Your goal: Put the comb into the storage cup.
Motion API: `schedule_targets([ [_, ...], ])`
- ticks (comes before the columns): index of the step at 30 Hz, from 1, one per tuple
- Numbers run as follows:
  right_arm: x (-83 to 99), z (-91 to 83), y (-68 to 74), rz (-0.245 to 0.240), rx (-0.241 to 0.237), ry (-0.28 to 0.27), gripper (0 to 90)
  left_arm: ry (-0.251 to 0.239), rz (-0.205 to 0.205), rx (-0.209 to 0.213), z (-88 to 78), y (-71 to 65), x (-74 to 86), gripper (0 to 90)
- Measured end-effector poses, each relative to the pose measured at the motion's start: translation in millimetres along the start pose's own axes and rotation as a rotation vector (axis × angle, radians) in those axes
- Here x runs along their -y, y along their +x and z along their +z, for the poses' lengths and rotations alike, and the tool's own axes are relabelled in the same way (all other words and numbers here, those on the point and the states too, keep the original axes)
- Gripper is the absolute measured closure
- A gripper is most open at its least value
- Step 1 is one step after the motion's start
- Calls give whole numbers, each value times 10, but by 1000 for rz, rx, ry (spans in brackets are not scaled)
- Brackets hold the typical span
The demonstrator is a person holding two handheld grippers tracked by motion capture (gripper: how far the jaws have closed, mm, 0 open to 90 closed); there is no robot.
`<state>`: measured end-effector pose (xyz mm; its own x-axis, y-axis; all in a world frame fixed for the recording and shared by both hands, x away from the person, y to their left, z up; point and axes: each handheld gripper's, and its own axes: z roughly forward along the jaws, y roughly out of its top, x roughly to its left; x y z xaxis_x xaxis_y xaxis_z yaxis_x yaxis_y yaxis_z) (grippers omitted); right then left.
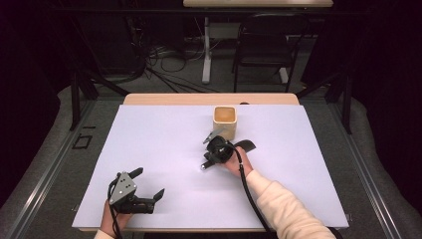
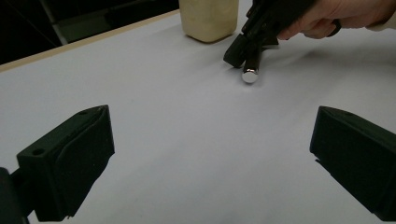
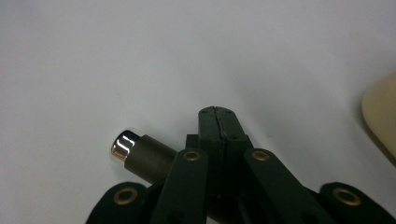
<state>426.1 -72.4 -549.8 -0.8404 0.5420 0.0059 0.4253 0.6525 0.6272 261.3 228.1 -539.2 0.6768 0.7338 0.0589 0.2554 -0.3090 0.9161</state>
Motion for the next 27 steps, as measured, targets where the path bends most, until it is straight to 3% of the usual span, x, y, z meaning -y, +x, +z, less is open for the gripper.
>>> schedule_targets([
  [11, 68, -84, 136, -25, -48, 45, 900, -3, 0, -3, -4, 2, 0, 0],
  [17, 142, -193, 231, -33, -69, 98, 900, -3, -2, -3, -9, 2, 0, 0],
  [27, 283, -347, 252, -27, -78, 147, 900, -4, 1, -4, -14, 4, -2, 0],
])
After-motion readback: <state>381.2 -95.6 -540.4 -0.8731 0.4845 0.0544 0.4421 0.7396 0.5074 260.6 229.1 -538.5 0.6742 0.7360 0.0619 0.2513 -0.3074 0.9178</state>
